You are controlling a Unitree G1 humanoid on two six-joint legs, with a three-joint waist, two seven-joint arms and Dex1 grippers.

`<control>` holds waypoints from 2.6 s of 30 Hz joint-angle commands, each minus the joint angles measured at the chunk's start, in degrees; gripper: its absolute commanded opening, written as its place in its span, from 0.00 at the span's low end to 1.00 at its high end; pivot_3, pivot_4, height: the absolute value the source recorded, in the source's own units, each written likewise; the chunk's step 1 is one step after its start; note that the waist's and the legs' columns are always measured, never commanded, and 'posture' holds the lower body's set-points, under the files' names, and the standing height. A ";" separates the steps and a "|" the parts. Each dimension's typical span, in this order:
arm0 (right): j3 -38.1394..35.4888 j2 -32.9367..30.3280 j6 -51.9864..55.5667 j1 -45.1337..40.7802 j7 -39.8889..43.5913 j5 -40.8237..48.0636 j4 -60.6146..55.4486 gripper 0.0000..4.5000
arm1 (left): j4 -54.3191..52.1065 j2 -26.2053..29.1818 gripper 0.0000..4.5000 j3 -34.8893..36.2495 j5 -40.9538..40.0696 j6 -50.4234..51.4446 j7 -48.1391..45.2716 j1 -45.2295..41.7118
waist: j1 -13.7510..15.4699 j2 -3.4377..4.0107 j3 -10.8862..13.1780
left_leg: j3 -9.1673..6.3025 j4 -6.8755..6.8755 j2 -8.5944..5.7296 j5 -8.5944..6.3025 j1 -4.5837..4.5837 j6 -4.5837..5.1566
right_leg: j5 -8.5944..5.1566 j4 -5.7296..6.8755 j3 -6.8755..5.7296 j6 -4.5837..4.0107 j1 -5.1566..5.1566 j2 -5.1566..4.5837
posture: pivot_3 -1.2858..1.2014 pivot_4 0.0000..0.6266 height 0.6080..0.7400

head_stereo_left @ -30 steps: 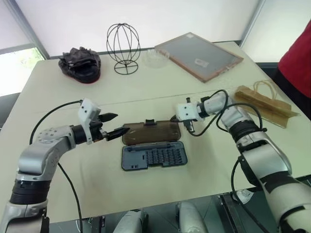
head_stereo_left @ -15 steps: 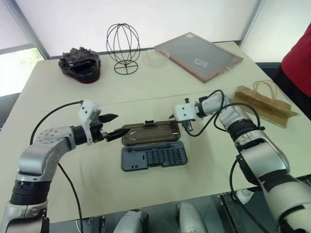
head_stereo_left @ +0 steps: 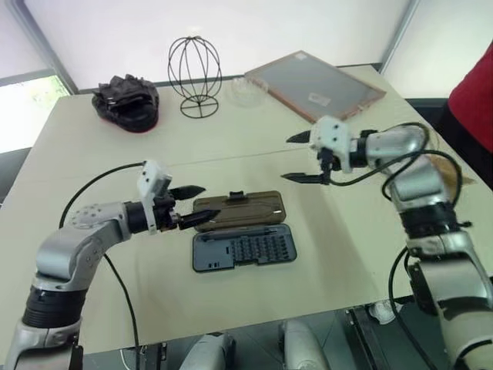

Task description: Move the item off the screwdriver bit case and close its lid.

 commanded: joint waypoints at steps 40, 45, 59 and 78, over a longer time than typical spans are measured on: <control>12.97 15.09 -4.91 -14.45 2.64 -6.70 46.68 0.54 | 4.83 3.81 0.00 -14.58 18.65 -17.78 -5.54 14.77 | 1.89 0.04 0.00 | 0.20 -0.10 0.02 -0.01 0.62 0.00 | -0.01 -0.04 0.05 -0.01 0.42 -0.02 | 0.52 0.24 1.00; 13.87 16.37 -7.04 -14.86 5.17 -8.68 50.58 0.01 | 5.70 3.30 0.00 -13.88 18.56 -18.44 -4.70 17.05 | 1.52 0.08 -0.09 | 0.18 -0.24 0.02 -0.04 0.95 0.02 | -0.01 -0.05 0.07 -0.02 0.68 -0.01 | 0.52 0.24 1.00; 14.94 12.84 -45.33 -14.96 -15.08 -19.95 44.91 0.01 | 3.30 1.55 0.00 -13.19 15.99 -15.58 -2.44 18.93 | 1.11 0.54 -0.61 | 0.26 -0.18 0.10 -0.08 1.21 -0.11 | -0.02 -0.03 0.15 -0.03 0.81 0.14 | 0.52 0.24 1.00; 14.00 6.63 -39.35 -0.46 -16.27 -19.65 15.30 0.01 | -0.86 -2.49 0.00 4.60 -14.79 8.49 2.83 5.78 | 2.87 0.32 -0.42 | 0.21 -0.16 0.08 -0.09 0.87 -0.09 | -0.02 -0.06 0.16 -0.03 0.53 0.14 | 0.52 0.24 1.00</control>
